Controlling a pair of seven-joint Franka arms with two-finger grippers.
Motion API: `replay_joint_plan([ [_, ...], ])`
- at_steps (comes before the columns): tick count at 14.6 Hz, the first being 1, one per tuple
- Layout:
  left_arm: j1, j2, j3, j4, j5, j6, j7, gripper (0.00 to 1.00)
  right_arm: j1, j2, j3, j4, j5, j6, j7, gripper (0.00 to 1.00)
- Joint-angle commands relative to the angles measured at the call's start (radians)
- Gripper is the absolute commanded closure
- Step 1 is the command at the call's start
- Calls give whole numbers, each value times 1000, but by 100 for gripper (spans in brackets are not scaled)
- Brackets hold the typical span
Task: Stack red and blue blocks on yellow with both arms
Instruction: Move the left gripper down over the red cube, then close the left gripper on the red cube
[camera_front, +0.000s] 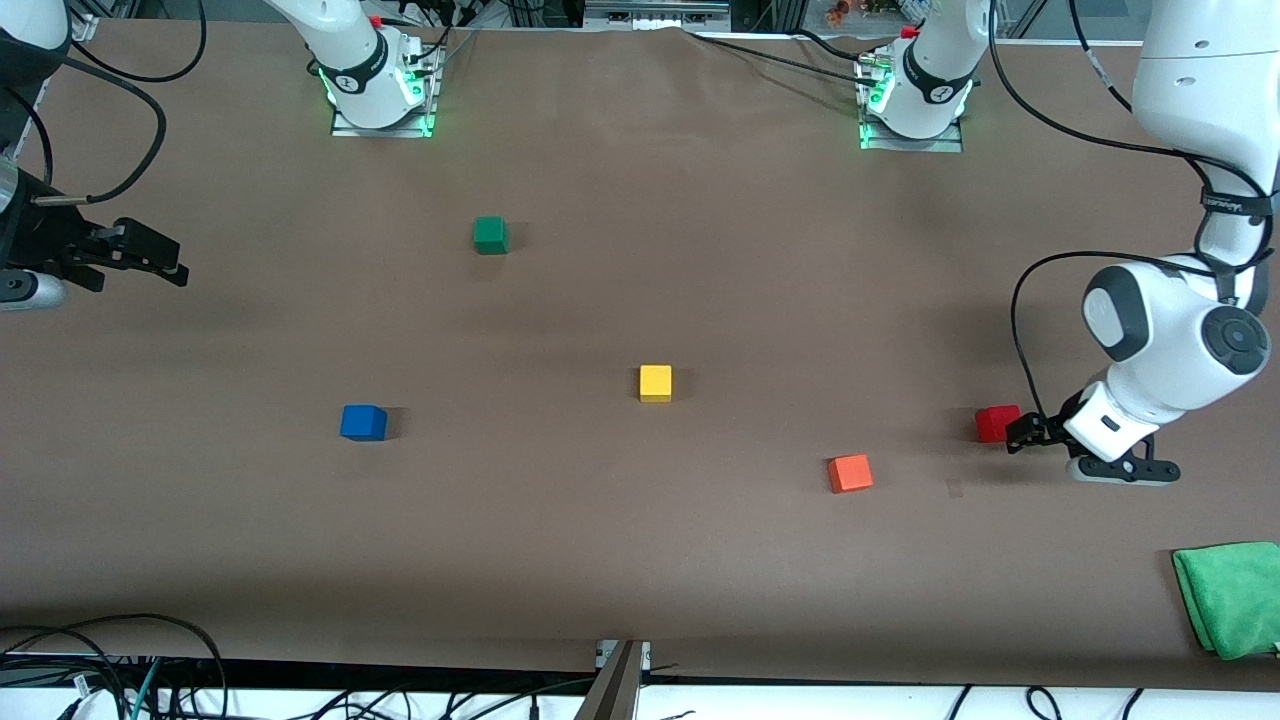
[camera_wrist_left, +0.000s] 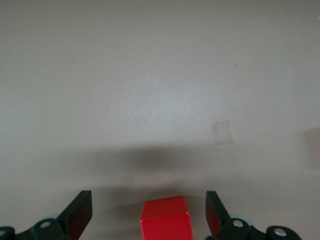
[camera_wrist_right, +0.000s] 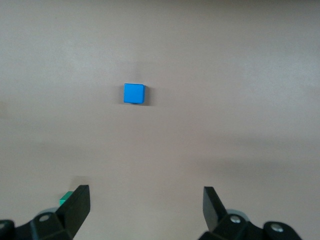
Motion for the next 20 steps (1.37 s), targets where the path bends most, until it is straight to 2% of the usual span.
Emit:
replay_joint_plan([
  [1,-6,-70,-4,-102,16,16,-15,0,-2,-19,4,-6,1,-14,-13,0],
  [6,-17,-94,-12,-176,16,-21,-29,0,-2,-19,4,-6,2,-14,-13,0],
  [20,-6,36,-1,-66,11,4,-32,0,-2,-19,4,-6,2,-14,-13,0],
])
